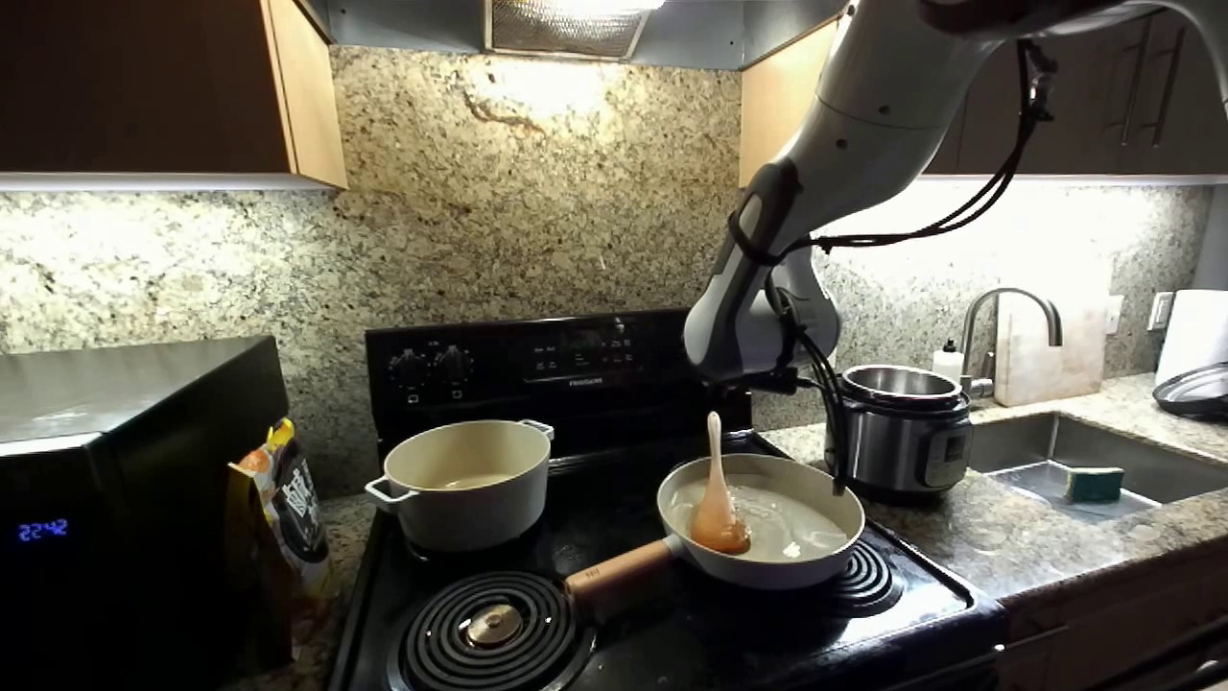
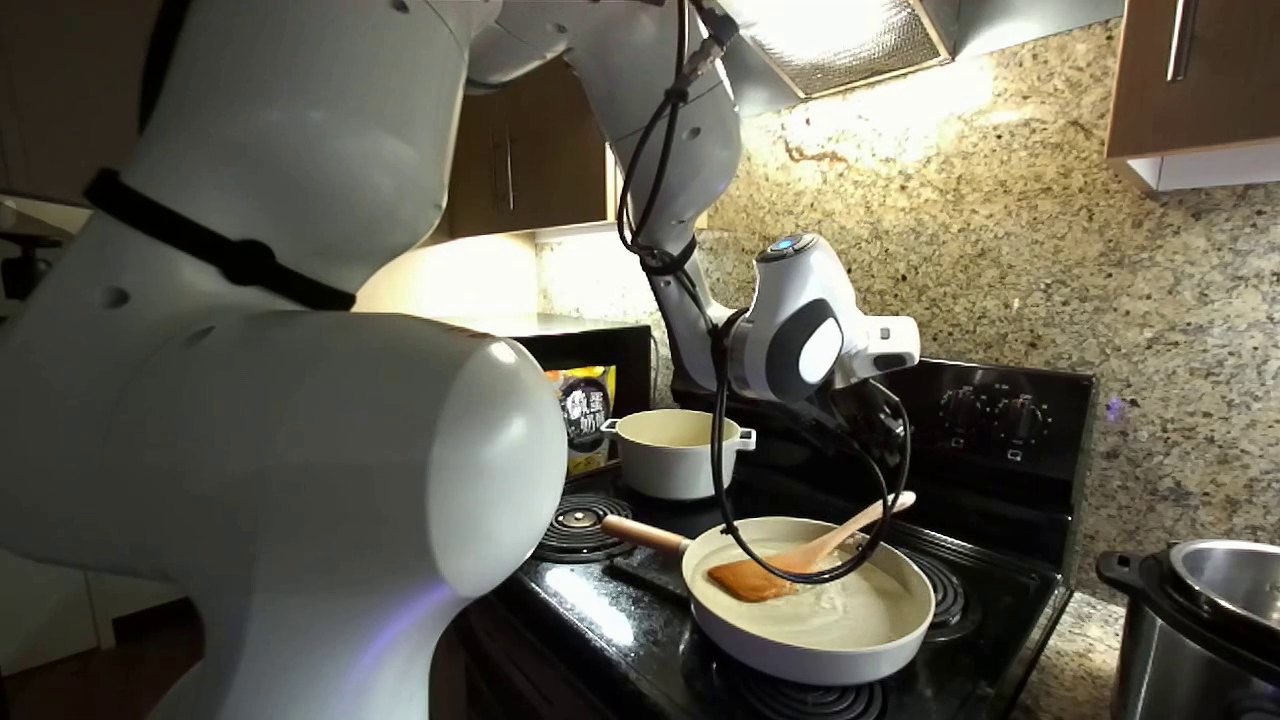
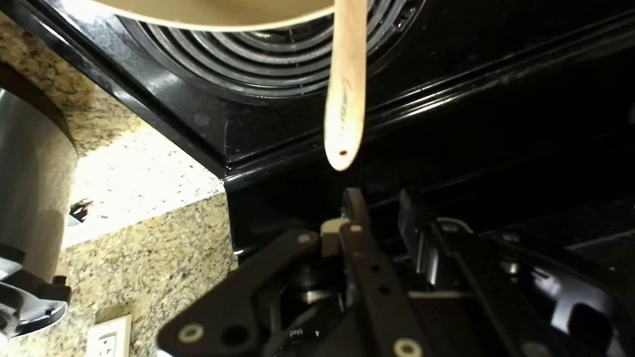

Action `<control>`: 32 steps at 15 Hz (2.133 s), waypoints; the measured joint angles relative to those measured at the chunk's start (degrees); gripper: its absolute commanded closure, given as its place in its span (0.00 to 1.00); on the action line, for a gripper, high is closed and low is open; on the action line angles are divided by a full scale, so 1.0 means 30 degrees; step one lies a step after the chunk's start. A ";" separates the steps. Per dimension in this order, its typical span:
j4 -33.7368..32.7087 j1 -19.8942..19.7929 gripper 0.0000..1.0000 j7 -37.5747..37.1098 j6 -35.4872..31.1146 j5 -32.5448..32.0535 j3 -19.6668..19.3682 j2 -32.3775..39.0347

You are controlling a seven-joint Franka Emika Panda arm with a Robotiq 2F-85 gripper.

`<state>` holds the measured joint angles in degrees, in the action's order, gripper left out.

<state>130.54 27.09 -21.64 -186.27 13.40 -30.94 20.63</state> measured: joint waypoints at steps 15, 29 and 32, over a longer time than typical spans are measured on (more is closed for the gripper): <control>0.1854 -0.1057 0.94 -0.0002 -0.0365 0.0044 -0.0585 -0.0339; 0.2251 -0.1747 0.17 -0.0003 -0.0033 0.0104 0.0326 -0.0418; 0.2249 -0.2075 0.22 -0.0003 0.0081 0.0104 0.0735 -0.0451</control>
<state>137.28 20.87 -21.65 -186.03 13.72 -28.74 19.28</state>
